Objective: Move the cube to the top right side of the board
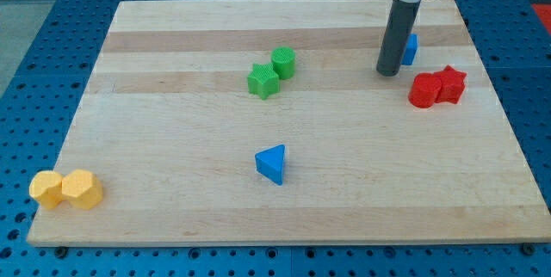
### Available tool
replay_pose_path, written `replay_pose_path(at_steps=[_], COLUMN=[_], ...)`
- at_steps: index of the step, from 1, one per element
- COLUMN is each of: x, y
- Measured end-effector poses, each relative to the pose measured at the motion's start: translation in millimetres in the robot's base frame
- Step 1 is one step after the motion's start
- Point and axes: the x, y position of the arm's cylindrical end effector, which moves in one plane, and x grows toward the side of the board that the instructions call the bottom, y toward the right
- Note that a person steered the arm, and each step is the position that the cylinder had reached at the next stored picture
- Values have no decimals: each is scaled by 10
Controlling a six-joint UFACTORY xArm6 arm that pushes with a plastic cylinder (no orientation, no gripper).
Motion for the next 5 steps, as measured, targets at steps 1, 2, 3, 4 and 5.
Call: replay_pose_path(at_steps=[1, 2, 3, 4, 5], x=[-76, -112, -176, 97, -57], y=[198, 858, 819, 393, 221])
